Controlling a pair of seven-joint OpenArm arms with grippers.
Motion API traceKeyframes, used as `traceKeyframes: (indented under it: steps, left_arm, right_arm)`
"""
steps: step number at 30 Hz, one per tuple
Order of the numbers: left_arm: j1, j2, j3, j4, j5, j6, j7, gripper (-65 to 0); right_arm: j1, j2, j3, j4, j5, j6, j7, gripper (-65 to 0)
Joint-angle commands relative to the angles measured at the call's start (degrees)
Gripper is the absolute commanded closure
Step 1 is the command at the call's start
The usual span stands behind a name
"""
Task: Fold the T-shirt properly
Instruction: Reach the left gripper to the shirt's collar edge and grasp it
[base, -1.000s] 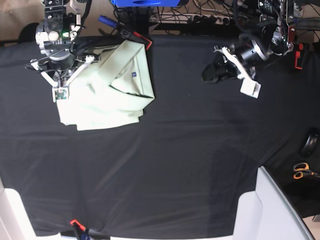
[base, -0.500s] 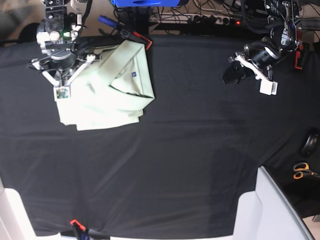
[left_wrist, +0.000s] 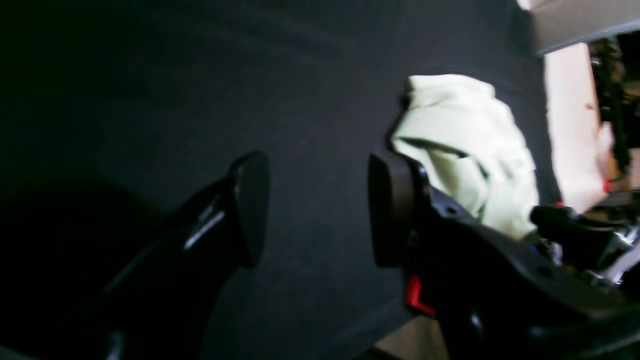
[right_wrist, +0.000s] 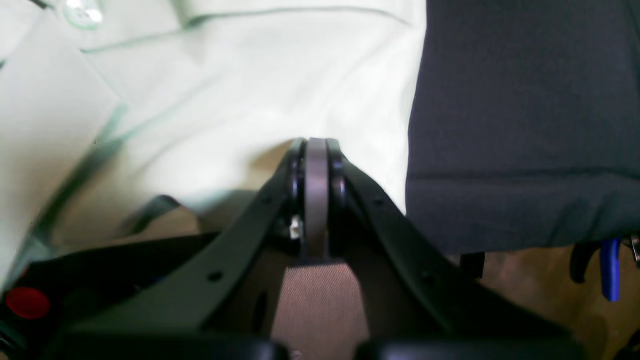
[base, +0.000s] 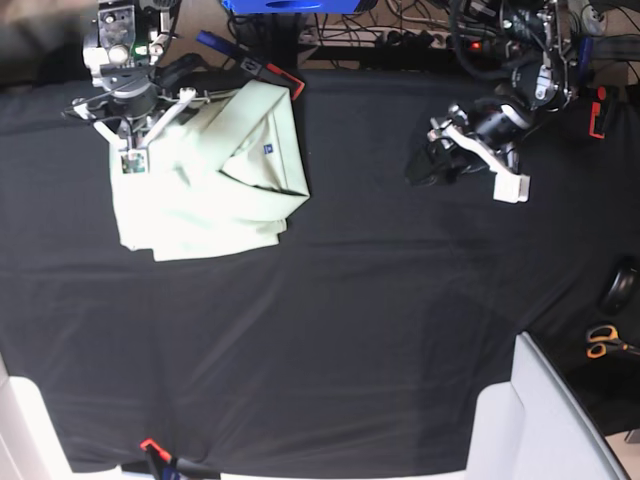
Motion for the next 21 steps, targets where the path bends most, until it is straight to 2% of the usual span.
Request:
traceKeyframes:
  steps: [1,3,15,19,21]
  left_arm:
    - [-0.48,-0.26,-0.27,0.20,-1.45,-1.44,-0.79,-31.6]
    - [-1.18,0.62,-0.53,-0.50,-1.45,-3.47,-0.79,-31.6]
    - [-2.59,1.24,-0.09,-5.51,-1.36,-3.51,-0.79,-33.6]
    - [-2.94,1.85,0.96,-5.51,-1.45,-3.51,-0.79,-45.0]
    - [-3.65,1.94,3.16,-5.51,-1.45,-3.51,-0.79,-48.0]
  right_arm:
    - [-0.05,0.13,0.18,1.04,-0.34,-0.22,1.05,-0.3]
    - [-0.13,0.22,0.18,1.04,-0.34,-0.22,1.05,-0.3]
    - [-0.57,0.92,0.09,1.04,-0.34,-0.22,1.14,-0.3]
    - [-0.57,1.28,0.18,0.95,-0.34,-0.22,1.14,-0.3]
    - [-0.57,1.28,0.18,0.95,-0.34,-0.22,1.14,-0.3]
